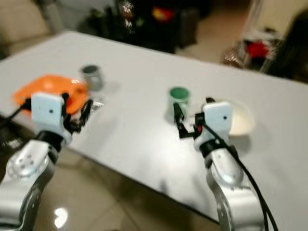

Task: Setting the table

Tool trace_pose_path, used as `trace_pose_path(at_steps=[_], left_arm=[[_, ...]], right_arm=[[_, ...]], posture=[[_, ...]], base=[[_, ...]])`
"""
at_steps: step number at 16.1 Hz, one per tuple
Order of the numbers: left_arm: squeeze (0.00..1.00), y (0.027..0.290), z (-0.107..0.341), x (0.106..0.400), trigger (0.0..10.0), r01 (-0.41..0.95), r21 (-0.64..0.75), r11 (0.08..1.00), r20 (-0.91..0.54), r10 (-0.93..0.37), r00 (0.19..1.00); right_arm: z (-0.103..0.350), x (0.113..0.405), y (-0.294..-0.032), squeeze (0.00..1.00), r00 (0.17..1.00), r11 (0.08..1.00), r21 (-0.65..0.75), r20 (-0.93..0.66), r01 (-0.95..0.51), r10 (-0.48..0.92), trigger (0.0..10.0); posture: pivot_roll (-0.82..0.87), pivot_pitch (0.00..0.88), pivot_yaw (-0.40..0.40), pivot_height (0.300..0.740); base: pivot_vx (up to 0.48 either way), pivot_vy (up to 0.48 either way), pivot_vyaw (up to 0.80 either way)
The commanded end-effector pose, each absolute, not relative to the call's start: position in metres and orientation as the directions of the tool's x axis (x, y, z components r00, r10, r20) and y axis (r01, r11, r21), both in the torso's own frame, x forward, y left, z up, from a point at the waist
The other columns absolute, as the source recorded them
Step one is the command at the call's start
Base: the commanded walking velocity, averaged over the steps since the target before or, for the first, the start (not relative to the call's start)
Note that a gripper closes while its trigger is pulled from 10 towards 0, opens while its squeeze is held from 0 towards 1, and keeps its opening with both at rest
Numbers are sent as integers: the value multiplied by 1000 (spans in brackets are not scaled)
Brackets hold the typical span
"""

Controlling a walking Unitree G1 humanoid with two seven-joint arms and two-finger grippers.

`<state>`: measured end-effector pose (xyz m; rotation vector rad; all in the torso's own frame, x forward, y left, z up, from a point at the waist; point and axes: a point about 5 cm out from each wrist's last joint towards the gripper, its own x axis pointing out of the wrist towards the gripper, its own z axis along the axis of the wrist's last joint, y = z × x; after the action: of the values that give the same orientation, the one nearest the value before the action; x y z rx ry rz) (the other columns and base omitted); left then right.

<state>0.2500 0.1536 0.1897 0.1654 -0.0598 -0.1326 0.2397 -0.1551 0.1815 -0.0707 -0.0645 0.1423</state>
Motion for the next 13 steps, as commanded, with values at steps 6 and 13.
trace_pose_path(at_steps=[6,13], left_arm=[[980,155,193,250,10000,109,193,975,60,-122,991],[996,154,194,253,10000,115,214,970,49,-128,991]], right_arm=[[164,237,-149,1000,982,983,8,-59,-181,181,10000],[162,242,-151,1000,982,983,83,-85,-163,170,10000]], posture=[[-41,0,31,740],[-20,14,29,740]], base=[[0,304,400],[0,480,0]])
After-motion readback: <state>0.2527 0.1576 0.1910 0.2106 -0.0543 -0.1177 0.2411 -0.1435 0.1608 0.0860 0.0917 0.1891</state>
